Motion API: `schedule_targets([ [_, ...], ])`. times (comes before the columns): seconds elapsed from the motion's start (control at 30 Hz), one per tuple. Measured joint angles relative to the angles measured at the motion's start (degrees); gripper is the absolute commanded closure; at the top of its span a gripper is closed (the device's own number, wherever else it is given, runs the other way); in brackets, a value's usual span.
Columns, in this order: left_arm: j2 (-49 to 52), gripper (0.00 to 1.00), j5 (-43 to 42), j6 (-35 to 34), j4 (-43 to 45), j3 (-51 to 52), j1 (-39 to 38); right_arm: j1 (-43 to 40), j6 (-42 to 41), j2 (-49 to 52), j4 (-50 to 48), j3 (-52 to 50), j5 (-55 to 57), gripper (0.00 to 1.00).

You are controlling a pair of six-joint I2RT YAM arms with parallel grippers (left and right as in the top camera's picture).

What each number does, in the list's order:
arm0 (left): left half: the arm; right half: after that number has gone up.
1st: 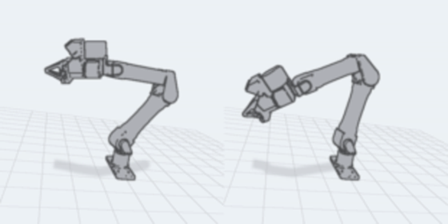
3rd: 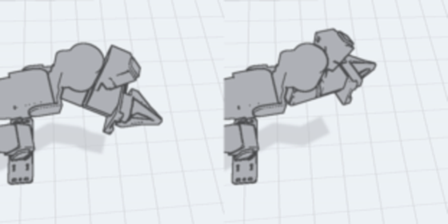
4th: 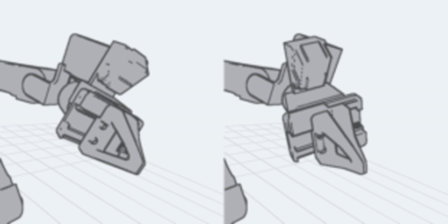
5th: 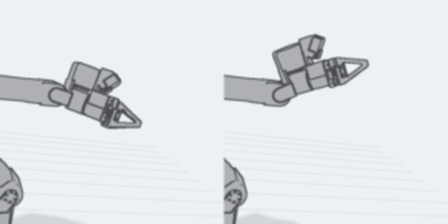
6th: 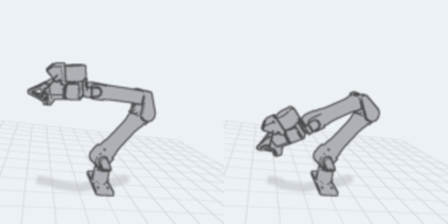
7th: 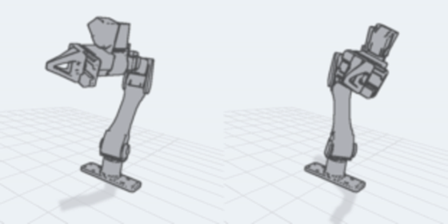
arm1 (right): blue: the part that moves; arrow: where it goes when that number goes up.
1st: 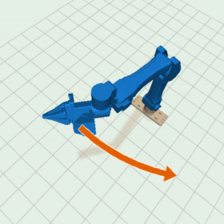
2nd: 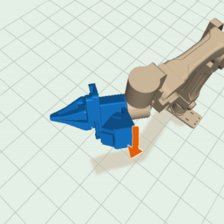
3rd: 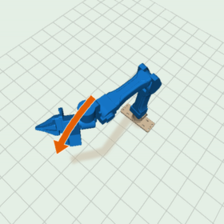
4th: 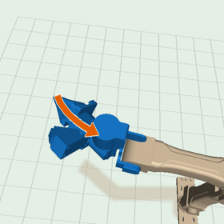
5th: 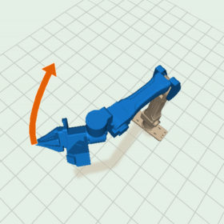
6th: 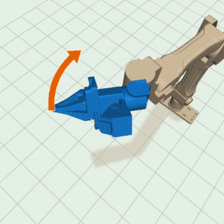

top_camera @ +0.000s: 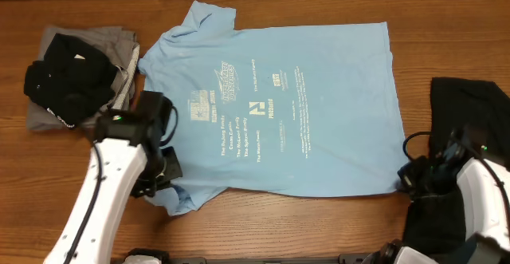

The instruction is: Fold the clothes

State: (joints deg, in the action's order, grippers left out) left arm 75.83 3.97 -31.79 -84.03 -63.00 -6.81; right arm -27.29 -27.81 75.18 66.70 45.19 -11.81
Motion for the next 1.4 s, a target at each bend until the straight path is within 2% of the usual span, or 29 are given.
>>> schedule_targets([
  [0.33,-7.5,0.96,3.6,0.0,-9.6,-8.1,2.8,0.0,0.9,-11.8,7.8,4.0,-0.5,0.96],
  [0.47,-8.0,0.96,4.9,0.0,-10.8,-10.8,2.8,0.0,0.9,-13.8,7.3,4.1,-1.8,0.96],
  [0.73,-3.7,0.96,4.8,2.3,0.2,-11.0,2.8,0.0,0.2,-12.2,-5.4,4.3,-5.7,0.96],
  [1.07,9.9,0.96,4.2,10.3,19.2,-11.0,2.8,7.3,-2.5,4.0,-27.3,4.6,-10.7,0.96],
  [1.4,11.8,0.96,4.2,17.6,34.9,-11.0,2.8,12.0,-4.0,11.6,-42.5,4.7,-12.2,0.96],
])
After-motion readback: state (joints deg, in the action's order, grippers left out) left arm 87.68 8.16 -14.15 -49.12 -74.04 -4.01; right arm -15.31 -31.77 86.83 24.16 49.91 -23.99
